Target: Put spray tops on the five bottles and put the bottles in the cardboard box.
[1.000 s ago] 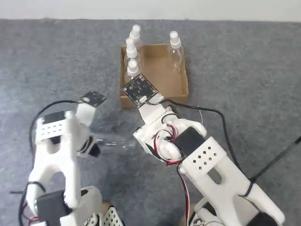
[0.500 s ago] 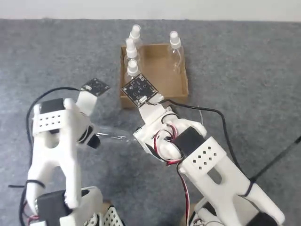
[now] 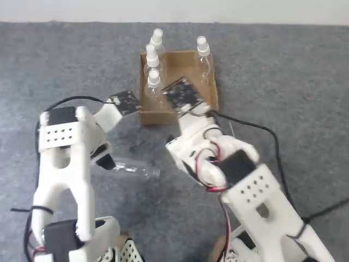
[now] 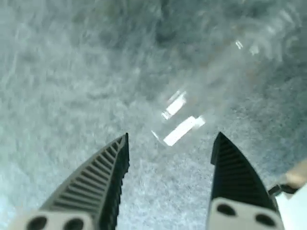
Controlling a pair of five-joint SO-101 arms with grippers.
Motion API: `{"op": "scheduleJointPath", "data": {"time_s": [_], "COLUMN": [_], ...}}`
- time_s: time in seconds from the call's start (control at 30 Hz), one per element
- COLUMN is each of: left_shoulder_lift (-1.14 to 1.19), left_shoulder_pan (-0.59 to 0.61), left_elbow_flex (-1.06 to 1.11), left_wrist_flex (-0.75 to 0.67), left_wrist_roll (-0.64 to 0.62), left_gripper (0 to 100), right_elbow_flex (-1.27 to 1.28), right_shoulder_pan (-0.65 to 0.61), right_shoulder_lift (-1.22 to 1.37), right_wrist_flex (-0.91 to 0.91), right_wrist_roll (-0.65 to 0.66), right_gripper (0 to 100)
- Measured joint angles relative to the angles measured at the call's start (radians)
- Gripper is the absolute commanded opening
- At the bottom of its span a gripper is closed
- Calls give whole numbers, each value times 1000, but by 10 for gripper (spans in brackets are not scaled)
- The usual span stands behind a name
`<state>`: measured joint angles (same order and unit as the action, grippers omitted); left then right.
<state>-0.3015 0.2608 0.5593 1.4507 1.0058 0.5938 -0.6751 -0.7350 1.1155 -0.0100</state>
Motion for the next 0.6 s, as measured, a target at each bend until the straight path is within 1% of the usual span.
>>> {"op": "scheduleJointPath", "data": {"time_s": [0.1,0.3,0.53,0.6], "left_shoulder_lift": [35,183,190,181], "left_shoulder_pan": [-48,-114,-152,-172], "left_elbow_flex": [0,-2,-3,28], "left_wrist_flex": [-14,-17,-15,-14], "left_wrist_roll": [11,60,61,61], "left_gripper": [263,223,222,222], "right_elbow_flex": [0,0,0,0], "right_shoulder_pan": [37,97,101,101], "right_shoulder_lift": [-58,-117,-120,-120], "right_wrist_flex": [15,15,15,15], "right_wrist_roll": [-3,-3,-3,-3], "right_gripper": [351,351,351,351]}}
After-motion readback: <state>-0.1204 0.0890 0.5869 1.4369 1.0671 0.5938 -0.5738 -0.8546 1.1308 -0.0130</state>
